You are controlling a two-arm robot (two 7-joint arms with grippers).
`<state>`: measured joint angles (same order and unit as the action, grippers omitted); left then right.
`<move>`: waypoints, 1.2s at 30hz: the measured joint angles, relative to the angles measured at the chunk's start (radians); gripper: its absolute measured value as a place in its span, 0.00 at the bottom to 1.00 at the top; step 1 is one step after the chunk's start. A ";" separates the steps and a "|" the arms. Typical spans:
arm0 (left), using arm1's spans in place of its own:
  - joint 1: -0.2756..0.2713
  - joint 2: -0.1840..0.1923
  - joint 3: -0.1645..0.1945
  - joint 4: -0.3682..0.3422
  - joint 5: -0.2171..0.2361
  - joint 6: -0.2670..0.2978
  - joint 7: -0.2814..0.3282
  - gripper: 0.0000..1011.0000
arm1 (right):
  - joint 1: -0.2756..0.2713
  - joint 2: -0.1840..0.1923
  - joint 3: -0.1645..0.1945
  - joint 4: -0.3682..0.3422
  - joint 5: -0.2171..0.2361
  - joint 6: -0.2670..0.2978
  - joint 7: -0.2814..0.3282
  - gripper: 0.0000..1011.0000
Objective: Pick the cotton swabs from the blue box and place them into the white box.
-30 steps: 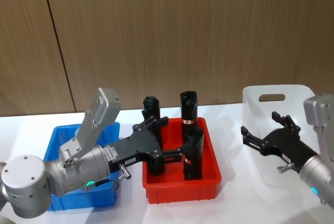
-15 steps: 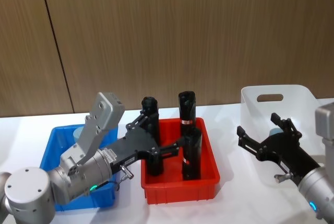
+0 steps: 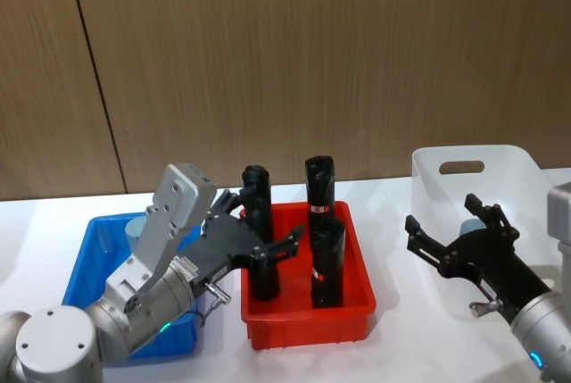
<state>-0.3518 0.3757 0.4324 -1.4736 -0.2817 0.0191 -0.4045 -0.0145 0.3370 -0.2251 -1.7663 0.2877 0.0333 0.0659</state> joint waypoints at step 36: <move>0.115 0.007 0.022 -0.153 0.082 -0.006 0.393 0.99 | 0.000 0.000 -0.001 0.000 0.000 0.001 0.001 0.99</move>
<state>-0.2366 0.3826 0.4548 -1.6270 -0.2002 0.0133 -0.0120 -0.0147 0.3375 -0.2258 -1.7668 0.2874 0.0341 0.0668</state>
